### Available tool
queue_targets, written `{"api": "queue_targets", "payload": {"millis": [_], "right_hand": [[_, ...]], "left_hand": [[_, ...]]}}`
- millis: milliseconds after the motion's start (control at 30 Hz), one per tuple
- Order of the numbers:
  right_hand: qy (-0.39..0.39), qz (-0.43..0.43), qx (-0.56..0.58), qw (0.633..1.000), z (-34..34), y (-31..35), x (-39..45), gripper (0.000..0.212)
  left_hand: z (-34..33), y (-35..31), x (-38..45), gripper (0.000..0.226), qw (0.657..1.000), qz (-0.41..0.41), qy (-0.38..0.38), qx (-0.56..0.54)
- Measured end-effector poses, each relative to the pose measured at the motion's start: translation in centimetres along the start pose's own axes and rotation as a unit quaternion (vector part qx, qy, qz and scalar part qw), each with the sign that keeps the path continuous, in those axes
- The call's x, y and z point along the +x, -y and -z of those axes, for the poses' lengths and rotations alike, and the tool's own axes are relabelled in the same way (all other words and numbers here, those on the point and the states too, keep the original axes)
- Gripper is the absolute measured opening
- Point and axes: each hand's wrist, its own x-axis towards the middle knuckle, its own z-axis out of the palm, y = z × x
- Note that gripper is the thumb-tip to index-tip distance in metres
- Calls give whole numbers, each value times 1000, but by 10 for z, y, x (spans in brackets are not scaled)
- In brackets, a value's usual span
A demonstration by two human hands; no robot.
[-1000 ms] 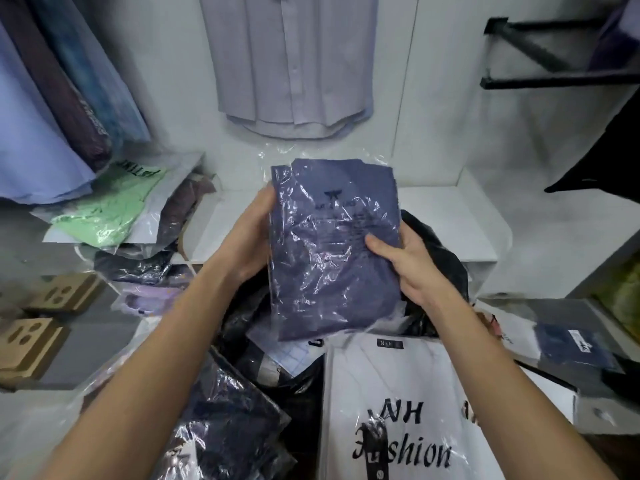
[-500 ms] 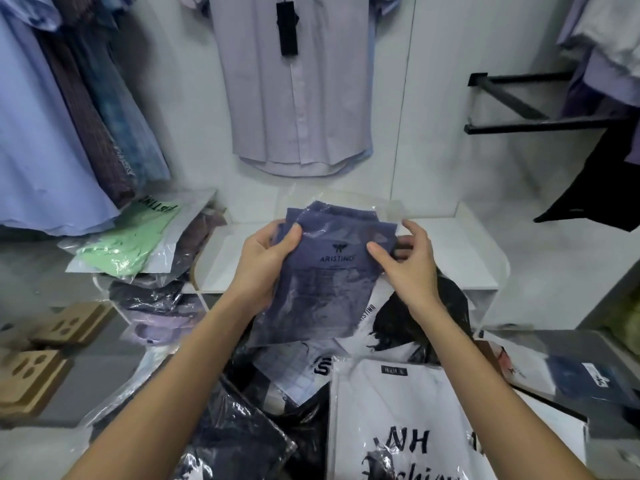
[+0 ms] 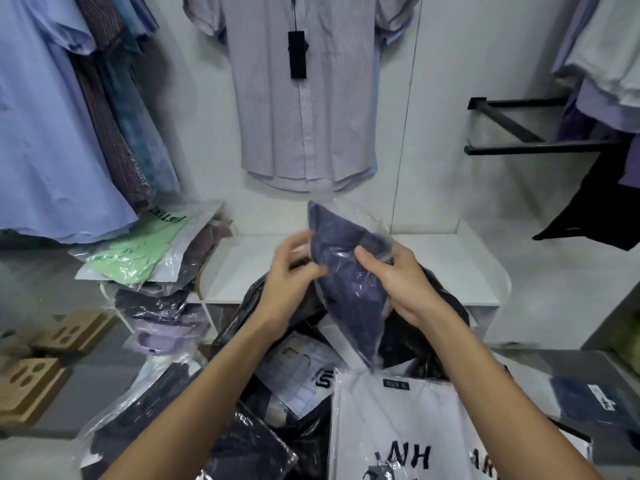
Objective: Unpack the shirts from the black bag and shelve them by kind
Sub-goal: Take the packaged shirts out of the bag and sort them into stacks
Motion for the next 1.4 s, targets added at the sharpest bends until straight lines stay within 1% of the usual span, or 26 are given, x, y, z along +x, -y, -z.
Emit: {"api": "queue_targets", "payload": {"millis": [33, 67, 100, 133, 167, 200, 233, 267, 333, 367, 400, 433, 500, 567, 633, 733, 800, 833, 933, 1033, 1100, 1167, 1200, 1233, 1367, 1400], "right_hand": [[14, 3, -3, 1000, 4, 4, 0, 21], [30, 6, -3, 1000, 8, 9, 0, 24], [39, 8, 1, 999, 10, 12, 0, 28], [33, 5, 11, 999, 11, 14, 0, 33], [15, 0, 26, 1000, 12, 15, 1, 36], [-4, -3, 43, 999, 12, 15, 2, 37], [-19, -3, 60, 998, 13, 13, 2, 37], [-23, -3, 73, 997, 14, 10, 3, 38], [4, -15, 75, 997, 17, -1, 1, 43], [31, -27, 59, 997, 17, -10, 0, 43], [59, -40, 29, 997, 15, -21, -1, 44], [80, -48, -1, 996, 11, -31, -3, 45], [91, -48, -31, 994, -3, -50, -7, 42], [82, -42, -28, 995, -25, -64, -9, 35], [94, -32, -26, 995, -51, -73, -11, 31], [143, -75, 0, 987, -90, -91, -20, 28], [190, -118, 4, 975, -112, -110, -30, 31], [212, -140, -1, 967, -122, -122, -36, 33], [250, -201, -44, 946, -148, -159, -52, 36], [260, -235, -119, 929, -163, -200, -70, 42], [261, -235, -176, 919, -165, -220, -79, 45], [252, -216, -221, 917, -162, -230, -83, 45], [246, -206, -234, 918, -161, -233, -84, 44], [244, -197, -243, 918, -161, -234, -85, 43], [266, -194, -251, 911, -158, -235, -85, 46], [273, -193, -249, 909, -158, -235, -86, 48]], "left_hand": [[8, 2, 7, 81, 999, 19, -33, 0], [18, 7, 14, 96, 999, 47, -26, -9], [27, 13, 20, 101, 997, 72, 6, -28], [33, 17, 22, 88, 994, 84, 48, -45], [37, 20, 21, 63, 992, 86, 76, -60], [38, 23, 19, 40, 990, 84, 76, -88], [37, 23, 15, 29, 987, 82, 52, -127], [37, 24, 12, 29, 983, 84, 19, -164], [40, 27, 10, 43, 971, 80, -31, -225], [43, 26, 8, 50, 966, 80, -47, -240], [48, 24, 5, 51, 963, 76, -67, -249], [54, 22, 0, 47, 962, 72, -88, -250], [67, 12, -14, 40, 963, 59, -120, -233], [85, 6, -32, 40, 970, 50, -150, -184], [110, 3, -53, 38, 974, 55, -179, -129], [148, 10, -93, 40, 972, 71, -216, -53], [167, 19, -122, 48, 963, 96, -253, 11], [177, 28, -138, 48, 954, 114, -277, 31], [202, 65, -183, 45, 923, 194, -330, 35], [219, 110, -214, 55, 903, 257, -339, 57], [223, 130, -226, 62, 892, 288, -340, 80], [227, 144, -232, 81, 886, 304, -336, 94], [228, 148, -234, 90, 882, 310, -340, 104], [231, 151, -234, 94, 879, 310, -344, 113], [234, 153, -239, 99, 868, 314, -359, 139], [236, 153, -242, 99, 861, 326, -361, 147]]}}
